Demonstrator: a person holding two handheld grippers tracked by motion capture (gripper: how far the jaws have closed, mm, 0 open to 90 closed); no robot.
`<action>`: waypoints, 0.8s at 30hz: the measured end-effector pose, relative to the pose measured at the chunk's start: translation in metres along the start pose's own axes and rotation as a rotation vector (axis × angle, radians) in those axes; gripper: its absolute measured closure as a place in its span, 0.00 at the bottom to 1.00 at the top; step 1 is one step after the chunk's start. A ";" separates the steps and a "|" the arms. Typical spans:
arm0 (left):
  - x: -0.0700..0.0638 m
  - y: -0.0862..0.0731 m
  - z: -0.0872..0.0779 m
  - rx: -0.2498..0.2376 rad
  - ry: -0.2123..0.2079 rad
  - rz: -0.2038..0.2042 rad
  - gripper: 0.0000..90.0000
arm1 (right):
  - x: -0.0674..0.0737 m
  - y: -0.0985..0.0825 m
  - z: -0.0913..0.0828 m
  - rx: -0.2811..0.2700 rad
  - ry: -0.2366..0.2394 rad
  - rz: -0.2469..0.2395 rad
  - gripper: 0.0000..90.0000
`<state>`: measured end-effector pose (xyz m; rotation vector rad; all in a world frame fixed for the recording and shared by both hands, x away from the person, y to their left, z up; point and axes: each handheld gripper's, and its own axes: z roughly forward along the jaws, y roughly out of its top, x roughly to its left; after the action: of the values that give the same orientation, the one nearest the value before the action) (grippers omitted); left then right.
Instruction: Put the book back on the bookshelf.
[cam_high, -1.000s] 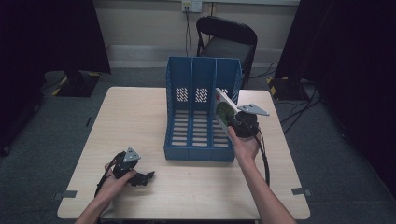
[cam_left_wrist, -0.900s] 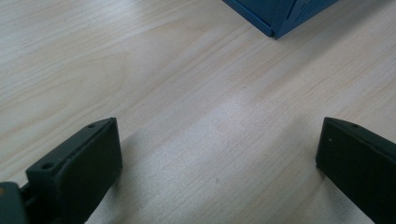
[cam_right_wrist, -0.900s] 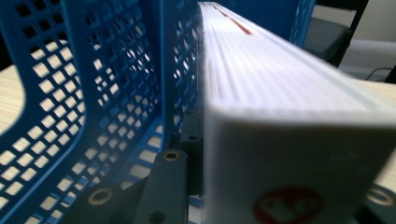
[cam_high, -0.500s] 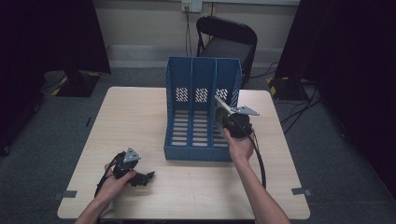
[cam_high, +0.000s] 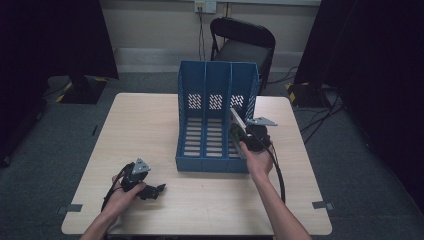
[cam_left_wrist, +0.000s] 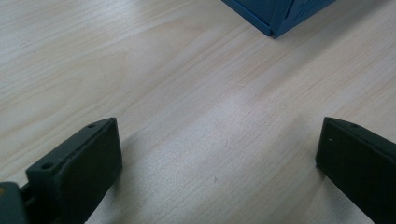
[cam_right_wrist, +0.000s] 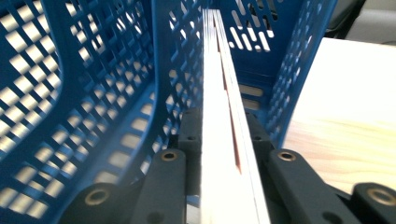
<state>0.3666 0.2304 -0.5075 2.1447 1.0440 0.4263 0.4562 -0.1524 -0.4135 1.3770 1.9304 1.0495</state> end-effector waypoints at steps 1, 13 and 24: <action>0.000 0.000 0.000 0.000 0.000 0.000 0.00 | -0.001 -0.002 -0.001 -0.002 0.006 0.007 0.83; 0.000 0.000 0.000 0.000 0.000 0.000 0.00 | 0.003 -0.020 -0.005 -0.053 0.047 0.013 0.78; 0.000 0.000 0.000 0.000 0.000 0.000 0.00 | -0.002 -0.034 -0.006 -0.144 0.074 0.046 0.69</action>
<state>0.3666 0.2301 -0.5075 2.1443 1.0442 0.4258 0.4341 -0.1616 -0.4381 1.3243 1.8432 1.2526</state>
